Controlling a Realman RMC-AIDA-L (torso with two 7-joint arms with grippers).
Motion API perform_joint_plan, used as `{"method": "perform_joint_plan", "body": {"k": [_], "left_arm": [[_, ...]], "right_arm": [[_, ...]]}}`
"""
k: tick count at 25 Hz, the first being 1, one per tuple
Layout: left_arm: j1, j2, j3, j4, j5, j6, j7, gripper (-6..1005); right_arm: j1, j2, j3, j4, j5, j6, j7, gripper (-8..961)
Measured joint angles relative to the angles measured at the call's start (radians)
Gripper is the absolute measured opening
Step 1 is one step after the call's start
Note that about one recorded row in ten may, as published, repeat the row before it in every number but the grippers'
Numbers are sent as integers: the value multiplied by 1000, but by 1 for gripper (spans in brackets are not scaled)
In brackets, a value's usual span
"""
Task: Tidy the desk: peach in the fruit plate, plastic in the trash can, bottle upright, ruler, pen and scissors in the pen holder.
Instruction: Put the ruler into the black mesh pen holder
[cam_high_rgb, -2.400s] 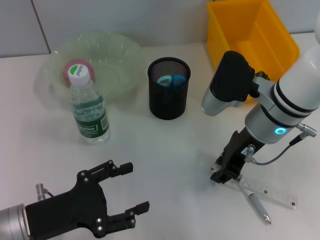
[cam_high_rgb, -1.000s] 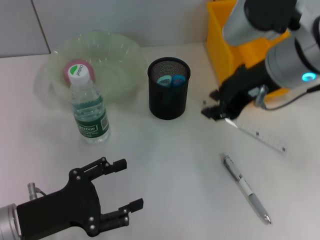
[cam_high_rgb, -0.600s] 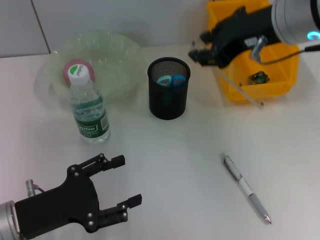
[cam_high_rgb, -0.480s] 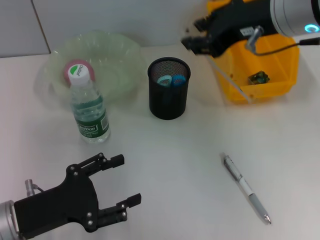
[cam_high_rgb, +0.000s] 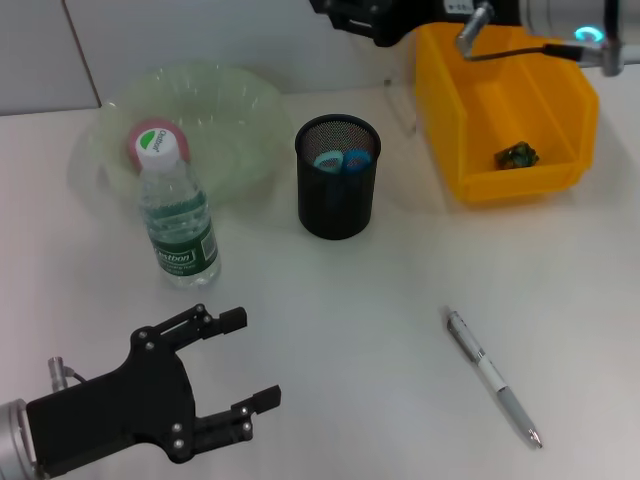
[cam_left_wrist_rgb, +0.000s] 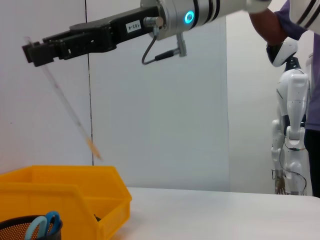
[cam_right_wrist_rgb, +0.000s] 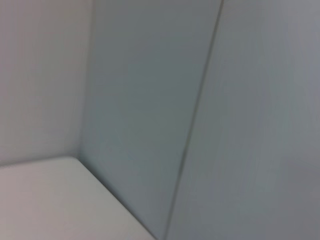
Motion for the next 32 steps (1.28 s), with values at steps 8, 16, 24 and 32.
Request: {"method": "perform_joint_plan", "body": {"k": [8, 16, 24, 32], "left_arm": [[7, 0, 0, 0, 0, 2, 0, 796], [12, 0, 3, 0, 0, 2, 0, 796], [13, 0, 0, 0, 0, 4, 0, 796], [15, 0, -1, -9, 0, 11, 11, 796]], "right_arm": [[-24, 0, -15, 186, 333, 107, -356, 375], [-59, 1, -7, 325, 669, 137, -744, 375], [-61, 0, -18, 499, 953, 105, -1051, 375], [-33, -1, -19, 728, 1198, -1, -1300, 375]]}}
